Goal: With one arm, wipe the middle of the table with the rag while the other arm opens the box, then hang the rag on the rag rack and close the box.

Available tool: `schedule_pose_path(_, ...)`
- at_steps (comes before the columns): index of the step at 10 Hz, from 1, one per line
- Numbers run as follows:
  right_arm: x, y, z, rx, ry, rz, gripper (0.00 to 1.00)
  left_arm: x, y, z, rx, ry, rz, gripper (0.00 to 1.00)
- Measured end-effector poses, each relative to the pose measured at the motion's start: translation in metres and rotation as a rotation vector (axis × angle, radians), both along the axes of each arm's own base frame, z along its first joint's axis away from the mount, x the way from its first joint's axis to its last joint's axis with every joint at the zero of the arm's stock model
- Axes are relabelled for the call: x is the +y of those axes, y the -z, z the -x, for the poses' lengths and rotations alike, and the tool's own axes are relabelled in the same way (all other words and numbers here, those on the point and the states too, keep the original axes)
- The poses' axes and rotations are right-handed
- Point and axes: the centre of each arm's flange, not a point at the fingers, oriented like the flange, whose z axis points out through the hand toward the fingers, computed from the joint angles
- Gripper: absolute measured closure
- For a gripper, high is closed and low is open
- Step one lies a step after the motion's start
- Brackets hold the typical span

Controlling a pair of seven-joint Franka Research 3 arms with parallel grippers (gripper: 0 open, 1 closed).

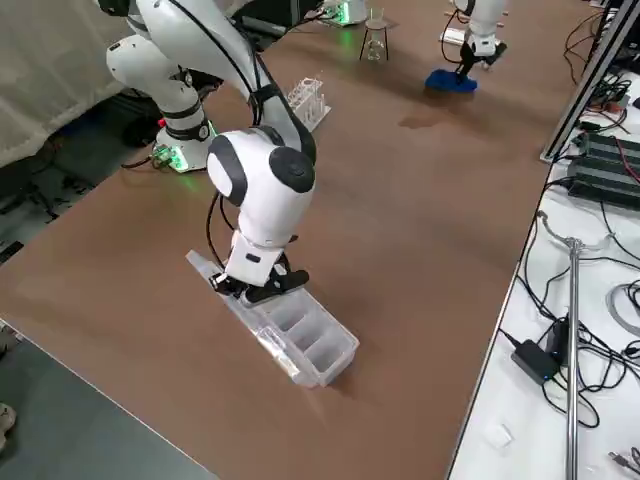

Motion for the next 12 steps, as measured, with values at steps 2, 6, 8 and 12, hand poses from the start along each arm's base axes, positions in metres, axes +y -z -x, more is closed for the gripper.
schedule_pose_path(2, -0.012, 0.0, 0.008, 0.002, 0.006, -0.004, 0.99, 0.045, 0.003, 0.005, 0.033, 0.021, -0.047, 0.91)
schedule_pose_path(6, -0.026, -0.001, 0.014, -0.011, 0.002, -0.004, 0.99, 0.09, 0.005, 0.015, 0.068, 0.028, -0.098, 0.91)
schedule_pose_path(8, -0.011, -0.001, 0.003, -0.019, -0.028, -0.013, 0.99, 0.106, -0.01, 0.012, 0.078, 0.012, -0.118, 0.91)
schedule_pose_path(12, 0.059, -0.022, -0.051, -0.131, -0.09, -0.097, 0.99, 0.131, -0.139, 0.002, -0.022, -0.043, -0.135, 0.91)
